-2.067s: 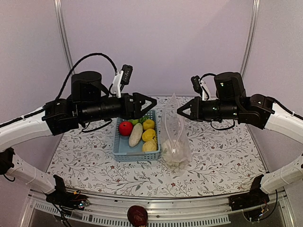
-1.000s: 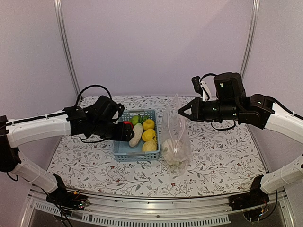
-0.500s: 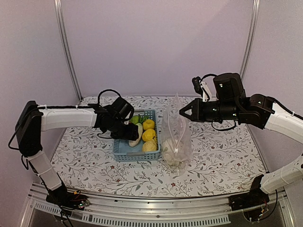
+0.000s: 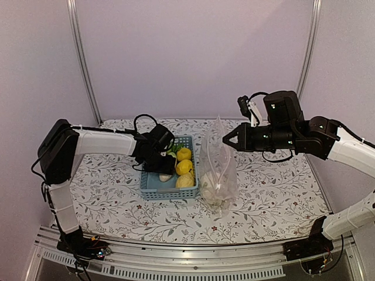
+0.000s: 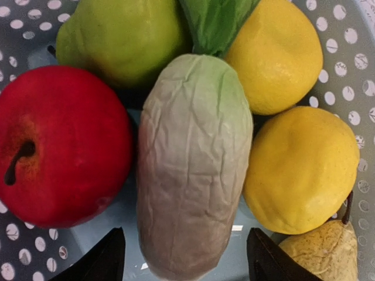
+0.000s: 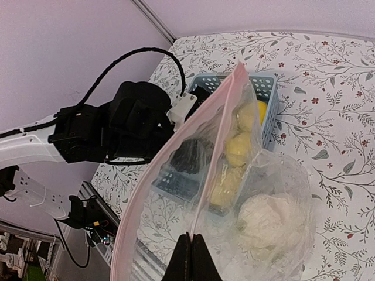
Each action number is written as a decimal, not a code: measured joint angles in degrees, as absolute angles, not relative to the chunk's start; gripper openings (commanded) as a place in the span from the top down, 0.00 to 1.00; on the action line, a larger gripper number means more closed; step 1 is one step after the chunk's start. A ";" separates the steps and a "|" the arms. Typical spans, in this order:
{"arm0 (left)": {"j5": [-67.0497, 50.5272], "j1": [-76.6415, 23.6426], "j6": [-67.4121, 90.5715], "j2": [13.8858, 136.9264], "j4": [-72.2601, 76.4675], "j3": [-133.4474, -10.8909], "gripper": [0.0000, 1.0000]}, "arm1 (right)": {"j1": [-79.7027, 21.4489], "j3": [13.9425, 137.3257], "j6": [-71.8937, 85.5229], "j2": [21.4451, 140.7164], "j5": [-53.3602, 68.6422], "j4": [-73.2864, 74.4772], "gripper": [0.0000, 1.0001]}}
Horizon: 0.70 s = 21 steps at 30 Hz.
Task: Place the food in the zip-top bag and seal the zipper
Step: Pick up the fake vegetable from the bin.
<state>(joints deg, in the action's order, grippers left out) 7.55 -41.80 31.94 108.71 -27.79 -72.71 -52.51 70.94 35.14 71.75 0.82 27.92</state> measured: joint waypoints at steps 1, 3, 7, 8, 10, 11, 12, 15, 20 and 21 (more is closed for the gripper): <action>7.90 -41.78 31.88 109.45 -27.79 -73.12 0.29 | -52.51 70.94 35.11 71.75 0.80 27.97 1.00; 8.40 -41.76 31.66 110.80 -27.81 -73.89 0.29 | -52.51 70.94 35.09 71.75 0.78 28.08 1.00; 9.32 -41.74 31.44 113.03 -27.88 -75.26 0.33 | -52.51 70.94 35.07 71.75 0.75 28.14 1.00; 9.63 -41.74 31.38 113.58 -27.92 -75.66 0.37 | -52.51 70.94 35.07 71.75 0.78 28.16 1.00; 10.02 -41.71 31.14 114.41 -27.88 -76.03 0.44 | -52.51 70.94 35.07 71.75 0.75 28.25 1.00; 10.24 -41.71 31.00 114.56 -27.94 -76.05 0.47 | -52.51 70.94 35.05 71.75 0.75 28.29 1.00; 10.55 -41.71 30.81 114.67 -28.08 -76.03 0.50 | -52.51 70.94 35.05 71.75 0.75 28.29 1.00; 11.16 -41.71 30.37 114.65 -27.99 -76.03 0.53 | -52.51 70.94 35.03 71.75 0.75 28.32 1.00; 11.42 -41.71 30.39 112.73 -27.62 -74.76 0.57 | -52.51 70.94 34.94 71.75 0.75 28.32 1.00; 11.44 -41.71 30.39 111.70 -27.53 -74.19 0.57 | -52.51 70.94 34.92 71.75 0.75 28.32 1.00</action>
